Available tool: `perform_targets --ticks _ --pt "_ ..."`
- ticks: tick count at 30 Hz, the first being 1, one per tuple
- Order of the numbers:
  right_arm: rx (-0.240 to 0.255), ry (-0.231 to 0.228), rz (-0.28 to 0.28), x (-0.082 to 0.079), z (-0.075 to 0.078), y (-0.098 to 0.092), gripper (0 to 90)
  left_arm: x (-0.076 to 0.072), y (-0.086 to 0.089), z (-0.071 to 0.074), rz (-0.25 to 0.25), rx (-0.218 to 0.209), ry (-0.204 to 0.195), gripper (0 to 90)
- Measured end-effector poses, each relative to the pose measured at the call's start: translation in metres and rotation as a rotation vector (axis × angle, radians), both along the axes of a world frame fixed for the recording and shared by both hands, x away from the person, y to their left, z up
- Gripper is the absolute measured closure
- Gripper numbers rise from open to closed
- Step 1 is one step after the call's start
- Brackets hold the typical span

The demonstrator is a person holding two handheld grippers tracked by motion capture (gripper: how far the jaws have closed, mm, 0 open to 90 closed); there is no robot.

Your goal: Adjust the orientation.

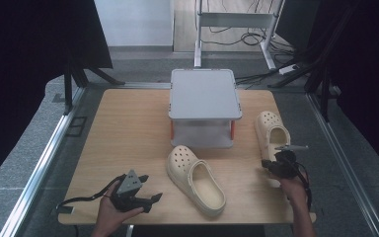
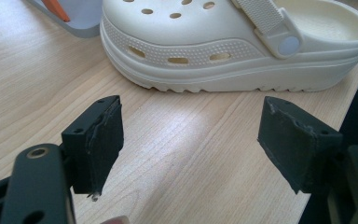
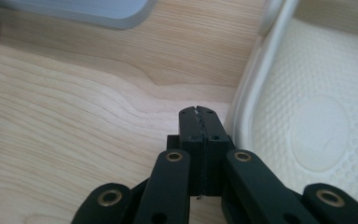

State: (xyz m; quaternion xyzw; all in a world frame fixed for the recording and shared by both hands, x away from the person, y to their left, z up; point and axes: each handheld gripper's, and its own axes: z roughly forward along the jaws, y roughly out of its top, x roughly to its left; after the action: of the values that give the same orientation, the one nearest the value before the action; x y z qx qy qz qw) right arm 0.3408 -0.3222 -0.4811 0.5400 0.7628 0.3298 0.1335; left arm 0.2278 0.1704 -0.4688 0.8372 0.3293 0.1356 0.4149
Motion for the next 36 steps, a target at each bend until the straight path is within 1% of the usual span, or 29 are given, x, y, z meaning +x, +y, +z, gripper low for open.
perform_targets --ticks 1,2,4,6,7,8,9,11,12,14,16,17,18,21,23,24,25,26,27,28,29,31,33,35,36 --pt "0.013 0.002 -0.003 -0.001 0.000 -0.006 90.0 0.000 -0.001 -0.001 -0.001 0.000 0.002 22.7" --pt "0.013 0.002 -0.003 -0.001 0.000 -0.006 90.0 0.000 -0.001 -0.001 -0.001 0.000 0.002 22.7" --pt "0.029 0.007 -0.005 -0.002 0.000 -0.011 90.0 0.000 0.000 0.000 0.000 0.000 0.002 22.7" --pt "0.014 0.007 -0.015 -0.002 0.001 -0.015 90.0 0.000 0.000 0.000 0.001 0.000 0.000 22.7" --pt "0.002 0.005 -0.030 -0.004 0.002 -0.021 90.0 0.000 0.001 0.001 0.002 -0.001 -0.002 22.7" --pt "0.002 0.005 -0.030 -0.004 0.002 -0.021 90.0 0.000 0.001 0.001 0.003 -0.001 -0.003 22.7" --pt "-0.004 0.005 -0.044 -0.005 0.003 -0.028 90.0 0.000 0.001 0.001 0.003 0.001 -0.003 22.7" --pt "0.003 0.006 -0.045 -0.005 0.003 -0.032 90.0 0.000 0.001 0.000 0.002 0.002 -0.001 22.7" --pt "0.018 0.008 -0.041 -0.006 0.002 -0.035 90.0 0.000 0.000 0.000 0.001 0.000 0.000 22.7" --pt "0.019 0.005 -0.032 -0.006 0.001 -0.035 90.0 0.000 0.000 0.000 0.000 0.000 0.002 22.7" --pt "-0.004 -0.001 -0.019 -0.005 0.001 -0.032 89.4 0.000 0.000 0.000 -0.001 0.000 0.003 22.6" --pt "0.012 -0.014 0.003 -0.005 0.003 -0.031 85.9 0.000 0.000 0.000 0.000 -0.001 0.003 22.6" --pt "0.012 -0.014 0.003 -0.005 0.003 -0.031 85.9 0.000 0.000 0.000 0.000 -0.001 0.003 22.7" --pt "0.021 -0.043 0.028 -0.007 0.013 -0.029 83.2 0.001 0.000 0.000 0.002 0.001 0.005 22.7" --pt "0.042 -0.068 0.048 -0.009 0.024 -0.028 79.4 0.001 0.001 0.001 0.004 0.000 0.007 22.6" --pt "0.042 -0.068 0.048 -0.009 0.024 -0.028 79.4 0.001 0.001 0.002 0.006 -0.002 0.006 22.6" --pt "0.036 -0.071 0.053 -0.009 0.027 -0.028 78.6 0.001 0.002 0.002 0.007 -0.001 0.006 22.6" --pt "0.022 -0.077 0.051 -0.008 0.031 -0.028 77.1 0.001 0.002 0.003 0.010 -0.001 0.005 22.5" --pt "0.019 -0.090 0.048 -0.007 0.036 -0.030 75.1 0.001 0.002 0.003 0.012 -0.001 0.004 22.5" --pt "0.019 -0.090 0.048 -0.007 0.036 -0.030 75.1 0.001 0.002 0.003 0.012 -0.001 0.004 22.5" --pt "0.019 -0.078 0.050 -0.001 0.039 -0.032 72.5 0.001 0.002 0.003 0.012 -0.004 0.006 22.6" --pt "0.013 -0.073 0.047 0.001 0.039 -0.033 71.3 0.001 0.002 0.004 0.012 -0.005 0.005 22.5" --pt "0.007 -0.055 0.040 0.008 0.041 -0.035 69.2 0.001 0.003 0.004 0.013 -0.005 0.004 22.4" --pt "-0.004 -0.053 0.029 0.015 0.042 -0.037 65.5 0.001 0.004 0.005 0.014 -0.005 0.000 22.5" --pt "-0.003 -0.053 0.026 0.019 0.044 -0.037 63.7 0.001 0.004 0.005 0.014 -0.003 0.001 22.5"
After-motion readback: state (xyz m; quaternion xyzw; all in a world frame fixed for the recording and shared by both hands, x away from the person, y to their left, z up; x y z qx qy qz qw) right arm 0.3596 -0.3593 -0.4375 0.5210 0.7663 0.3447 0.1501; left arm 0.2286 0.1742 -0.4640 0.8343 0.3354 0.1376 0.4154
